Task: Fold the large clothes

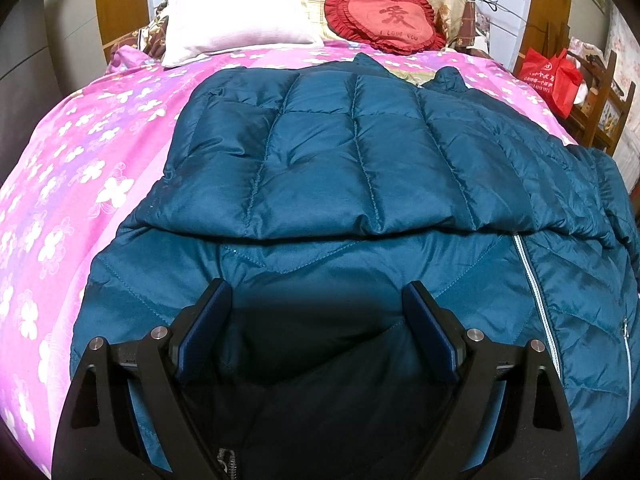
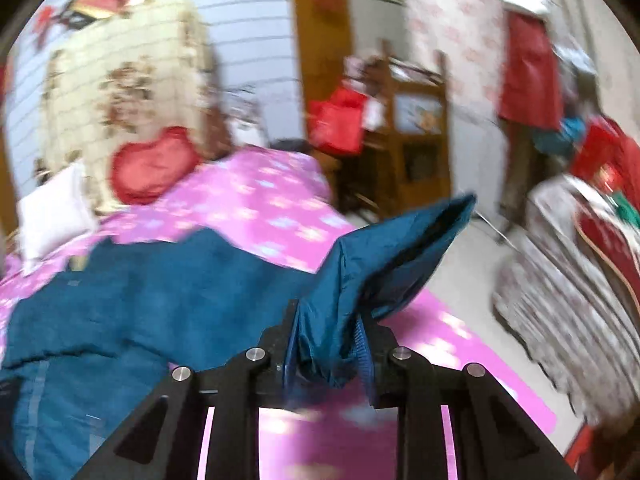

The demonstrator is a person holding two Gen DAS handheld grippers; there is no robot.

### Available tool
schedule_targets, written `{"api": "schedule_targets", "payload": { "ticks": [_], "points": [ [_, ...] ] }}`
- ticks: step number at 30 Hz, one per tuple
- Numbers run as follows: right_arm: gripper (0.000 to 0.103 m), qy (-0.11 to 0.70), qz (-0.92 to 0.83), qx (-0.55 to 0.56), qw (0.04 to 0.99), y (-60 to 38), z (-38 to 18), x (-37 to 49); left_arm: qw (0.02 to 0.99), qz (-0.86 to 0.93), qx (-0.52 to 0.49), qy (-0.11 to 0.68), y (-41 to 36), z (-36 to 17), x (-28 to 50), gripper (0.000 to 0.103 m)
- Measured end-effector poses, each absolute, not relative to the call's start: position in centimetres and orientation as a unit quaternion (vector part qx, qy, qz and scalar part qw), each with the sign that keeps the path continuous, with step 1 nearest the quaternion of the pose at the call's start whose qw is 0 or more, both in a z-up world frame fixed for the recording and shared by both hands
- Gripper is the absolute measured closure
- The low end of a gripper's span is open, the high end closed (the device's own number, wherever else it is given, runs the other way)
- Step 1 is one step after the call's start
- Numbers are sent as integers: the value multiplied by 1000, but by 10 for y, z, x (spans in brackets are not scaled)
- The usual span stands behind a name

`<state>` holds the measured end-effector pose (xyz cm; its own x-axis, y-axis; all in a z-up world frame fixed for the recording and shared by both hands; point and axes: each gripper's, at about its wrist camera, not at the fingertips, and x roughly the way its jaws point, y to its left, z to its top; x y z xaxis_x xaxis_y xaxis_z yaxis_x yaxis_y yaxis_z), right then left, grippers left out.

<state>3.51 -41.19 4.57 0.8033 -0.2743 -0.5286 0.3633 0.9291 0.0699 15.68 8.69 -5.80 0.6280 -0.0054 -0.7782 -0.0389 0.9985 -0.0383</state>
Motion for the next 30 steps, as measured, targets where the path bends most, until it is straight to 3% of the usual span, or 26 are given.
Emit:
{"api": "schedule_targets", "payload": {
  "ticks": [2, 7, 15, 16, 17, 18, 20, 26, 30],
  "points": [
    [85, 257, -132, 74, 955, -375, 61, 51, 902, 9, -29, 431, 88, -58, 156, 15],
    [89, 253, -23, 27, 967, -253, 77, 103, 903, 5, -40, 429, 92, -58, 155, 15],
    [88, 322, 103, -36, 941, -97, 9, 155, 903, 1, -57, 425, 98, -57, 156, 15],
    [86, 332, 106, -38, 936, -91, 2, 154, 903, 1, -57, 425, 98, -57, 156, 15],
    [72, 335, 110, -34, 935, -91, -3, 149, 903, 2, -56, 425, 98, -57, 156, 15],
    [49, 334, 102, -30, 936, -93, -5, 143, 903, 2, -56, 425, 98, -57, 156, 15],
    [31, 315, 75, -28, 946, -112, -6, 124, 903, 2, -56, 425, 98, -57, 156, 15],
    [30, 327, -112, -33, 938, -222, -10, 122, 904, 4, -55, 424, 97, -57, 155, 15],
    [30, 382, -126, -16, 915, -298, -21, 150, 904, 5, -54, 425, 97, -57, 155, 15]
  ]
}}
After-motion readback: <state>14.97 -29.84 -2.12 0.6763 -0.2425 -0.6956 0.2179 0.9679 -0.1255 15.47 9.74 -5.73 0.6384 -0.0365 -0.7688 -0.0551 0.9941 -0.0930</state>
